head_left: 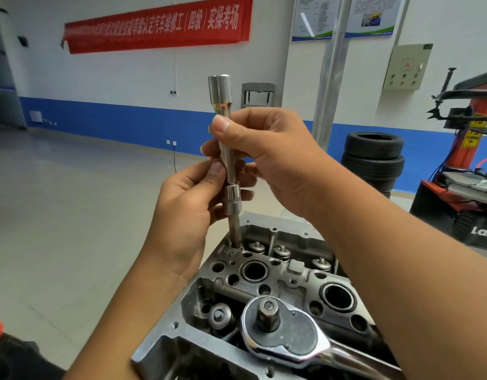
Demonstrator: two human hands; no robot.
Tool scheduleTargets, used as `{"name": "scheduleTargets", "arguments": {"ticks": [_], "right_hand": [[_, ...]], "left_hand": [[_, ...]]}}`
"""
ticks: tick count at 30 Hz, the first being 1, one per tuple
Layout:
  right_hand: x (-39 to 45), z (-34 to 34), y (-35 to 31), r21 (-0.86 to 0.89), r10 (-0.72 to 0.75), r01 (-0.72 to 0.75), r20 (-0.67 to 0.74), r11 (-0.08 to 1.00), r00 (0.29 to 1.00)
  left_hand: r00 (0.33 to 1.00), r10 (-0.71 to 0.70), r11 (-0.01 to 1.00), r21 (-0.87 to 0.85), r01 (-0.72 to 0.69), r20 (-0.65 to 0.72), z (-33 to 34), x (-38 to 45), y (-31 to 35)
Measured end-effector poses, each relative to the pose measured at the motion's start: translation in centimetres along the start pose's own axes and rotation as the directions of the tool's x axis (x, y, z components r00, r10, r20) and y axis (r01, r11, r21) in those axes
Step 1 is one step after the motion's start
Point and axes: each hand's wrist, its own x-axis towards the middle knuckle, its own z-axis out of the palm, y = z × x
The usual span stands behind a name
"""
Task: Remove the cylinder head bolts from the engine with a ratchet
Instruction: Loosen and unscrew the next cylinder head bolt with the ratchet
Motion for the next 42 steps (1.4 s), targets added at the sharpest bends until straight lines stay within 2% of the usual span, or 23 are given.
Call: {"name": "scheduleTargets", "arguments": {"ticks": [8, 14, 22, 27, 31, 36, 42], "right_hand": [[-0.09, 0.04, -0.04, -0.051, -0.033, 0.029, -0.073, 0.998, 0.997], [-0.02, 0.11, -0.1, -0.026, -0.001, 0.0, -0.025, 1.0, 1.0], [-0.08, -0.01, -0.07, 0.054, -0.022, 0.024, -0.047, 0.998, 0.999], [-0.11, 0.12, -0.25, 0.086, 0.0, 0.003, -0.037, 0.996, 0.999], [-0.09, 0.27, -0.42, 0.074, 0.027, -0.027, 0.0, 0.997, 1.0], [-0.14, 0.02, -0.36, 0.056, 0.018, -0.016, -0.03, 0.998, 0.999], [0.04, 0.14, -0.39, 0.015, 0.04, -0.04, -0.004, 0.999, 0.999]], "left_hand": [[0.994, 0.059, 0.998, 0.011, -0.058, -0.087, 0.08, 0.07, -0.07], [1.0, -0.02, 1.0, 0.005, 0.019, 0.012, 0.06, -0.07, 0.03], [0.997, 0.046, 0.999, 0.03, -0.045, -0.058, -0.11, 0.13, -0.26], [0.997, -0.047, 0.999, 0.018, 0.046, 0.069, 0.09, -0.02, -0.02], [1.0, 0.007, 1.0, 0.015, -0.007, 0.013, 0.12, -0.07, -0.02], [0.996, 0.076, 0.996, 0.046, -0.074, -0.043, 0.08, -0.18, -0.05], [1.0, -0.013, 1.0, 0.003, 0.013, 0.011, 0.1, -0.14, 0.16]]}}
